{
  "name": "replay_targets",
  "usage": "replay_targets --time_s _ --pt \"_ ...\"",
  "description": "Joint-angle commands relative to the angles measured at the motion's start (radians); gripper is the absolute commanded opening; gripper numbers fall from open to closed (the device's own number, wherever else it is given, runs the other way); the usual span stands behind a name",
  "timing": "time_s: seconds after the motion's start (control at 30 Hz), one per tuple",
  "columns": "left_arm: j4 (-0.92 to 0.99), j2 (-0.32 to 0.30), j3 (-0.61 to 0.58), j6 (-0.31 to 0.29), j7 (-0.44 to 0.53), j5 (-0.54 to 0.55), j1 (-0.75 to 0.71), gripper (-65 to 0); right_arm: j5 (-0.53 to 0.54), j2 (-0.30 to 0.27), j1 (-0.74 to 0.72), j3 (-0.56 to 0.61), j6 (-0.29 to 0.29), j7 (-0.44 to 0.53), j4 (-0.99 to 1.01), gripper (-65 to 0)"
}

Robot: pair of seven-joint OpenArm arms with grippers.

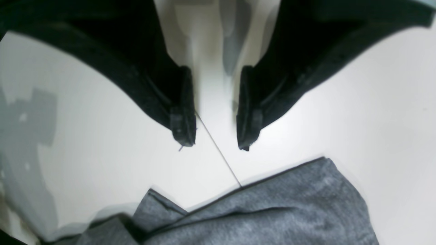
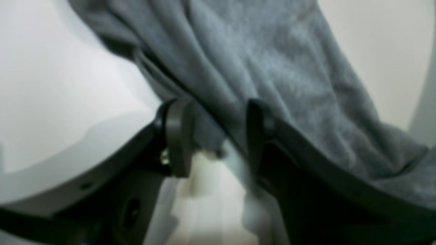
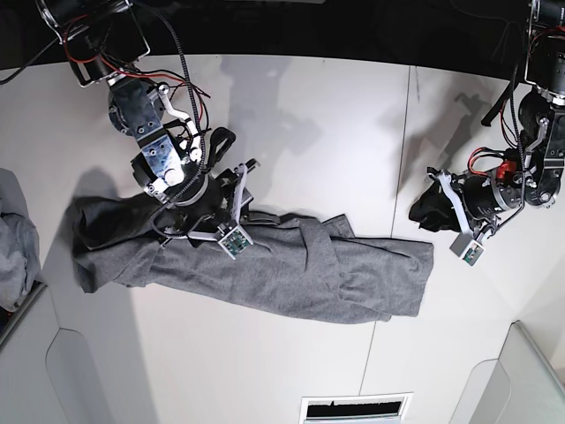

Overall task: Layout the t-shirt on the table in an organized manner, then fold the t-shirt properly
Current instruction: 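Move the right gripper to the t-shirt's bunched edge and grasp it, then drag the grasped edge with the right gripper to spread the shirt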

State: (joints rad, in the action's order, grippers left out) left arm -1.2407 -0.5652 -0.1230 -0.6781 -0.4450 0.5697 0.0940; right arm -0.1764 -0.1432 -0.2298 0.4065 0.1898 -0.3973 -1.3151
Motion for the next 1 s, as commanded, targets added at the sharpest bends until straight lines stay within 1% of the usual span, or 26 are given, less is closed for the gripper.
replay_targets --time_s 0.0,0.13,0.37,0.5,0.57,0.77,0.8,0.87,0.97 --pt "-0.014 -0.016 0.011 -0.007 0.023 0.018 0.017 -42.2 0.001 0.003 -0.023 -0.004 -0.011 0.018 -0.027 -39.1" --pt "-0.014 -0.016 0.011 -0.007 0.022 0.018 0.017 -42.2 0.004 0.011 -0.023 -0.004 0.0 0.019 -0.014 -39.1" --pt "-0.014 -0.014 0.011 -0.007 0.036 0.018 0.017 -42.2 0.008 0.011 -0.023 -0.004 0.0 0.027 0.055 -39.3" --pt "-0.014 -0.008 0.011 -0.007 0.037 0.018 0.017 -42.2 0.009 0.011 -0.022 -0.004 0.0 0.035 0.101 -43.8" --pt "-0.014 -0.008 0.011 -0.007 0.037 0.018 0.017 -42.2 0.009 0.011 -0.022 -0.004 0.0 0.035 0.101 -44.9" --pt "-0.014 -0.008 0.011 -0.007 0.037 0.018 0.016 -42.2 0.009 0.012 -0.022 -0.004 -0.008 0.019 0.07 -46.0" --pt "-0.014 -0.008 0.011 -0.007 0.037 0.017 0.016 -42.2 0.009 0.014 -0.022 -0.004 -0.008 0.02 0.07 -47.6" --pt "-0.014 -0.008 0.011 -0.007 0.037 0.017 0.016 -42.2 0.01 0.014 -0.022 -0.004 -0.007 0.019 0.07 -53.3" --pt "-0.014 -0.008 0.011 -0.007 0.037 0.017 0.017 -42.2 0.007 0.014 -0.022 -0.004 -0.007 0.019 0.07 -65.0"
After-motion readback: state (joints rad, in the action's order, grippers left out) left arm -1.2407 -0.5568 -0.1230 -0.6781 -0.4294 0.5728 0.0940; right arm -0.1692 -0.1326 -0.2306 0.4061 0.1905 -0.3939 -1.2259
